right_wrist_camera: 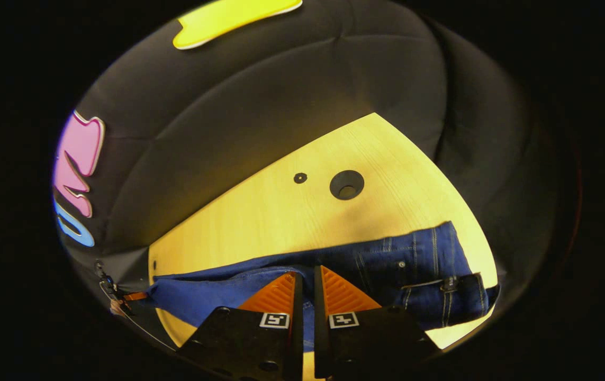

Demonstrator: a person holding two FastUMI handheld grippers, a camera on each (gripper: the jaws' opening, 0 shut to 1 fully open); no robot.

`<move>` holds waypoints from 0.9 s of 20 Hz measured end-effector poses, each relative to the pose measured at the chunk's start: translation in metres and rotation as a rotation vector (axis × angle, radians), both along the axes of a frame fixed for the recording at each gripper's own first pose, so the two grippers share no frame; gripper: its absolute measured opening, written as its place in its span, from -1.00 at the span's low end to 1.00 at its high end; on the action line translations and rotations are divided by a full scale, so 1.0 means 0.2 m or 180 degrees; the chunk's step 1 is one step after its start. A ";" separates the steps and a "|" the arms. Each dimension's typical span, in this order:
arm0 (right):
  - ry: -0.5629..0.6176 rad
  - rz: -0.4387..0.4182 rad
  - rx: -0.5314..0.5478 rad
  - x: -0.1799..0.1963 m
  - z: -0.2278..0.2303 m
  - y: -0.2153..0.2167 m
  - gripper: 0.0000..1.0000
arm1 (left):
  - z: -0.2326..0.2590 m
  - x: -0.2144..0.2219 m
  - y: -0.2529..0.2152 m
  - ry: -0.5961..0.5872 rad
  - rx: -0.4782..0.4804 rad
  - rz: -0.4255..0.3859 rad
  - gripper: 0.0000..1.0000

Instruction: Grasp the waist and the cuffs of the jeans and fold them to make the two legs overlap; first hold the waist and fold one-third of the jeans toward the cuffs, then hold the cuffs and fold the remaining one-third in the same direction to finish folding.

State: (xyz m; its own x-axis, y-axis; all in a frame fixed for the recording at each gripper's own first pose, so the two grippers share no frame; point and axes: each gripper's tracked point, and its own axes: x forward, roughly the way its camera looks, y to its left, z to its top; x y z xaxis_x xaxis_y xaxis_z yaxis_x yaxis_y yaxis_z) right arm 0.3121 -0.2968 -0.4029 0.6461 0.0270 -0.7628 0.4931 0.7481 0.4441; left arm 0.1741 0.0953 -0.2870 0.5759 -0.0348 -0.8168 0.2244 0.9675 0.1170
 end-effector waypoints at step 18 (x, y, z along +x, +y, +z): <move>-0.0304 -0.1171 0.0095 -0.56 0.21 -0.35 0.95 | 1.48 -0.78 -0.57 -0.2821 -0.1081 -0.0365 0.87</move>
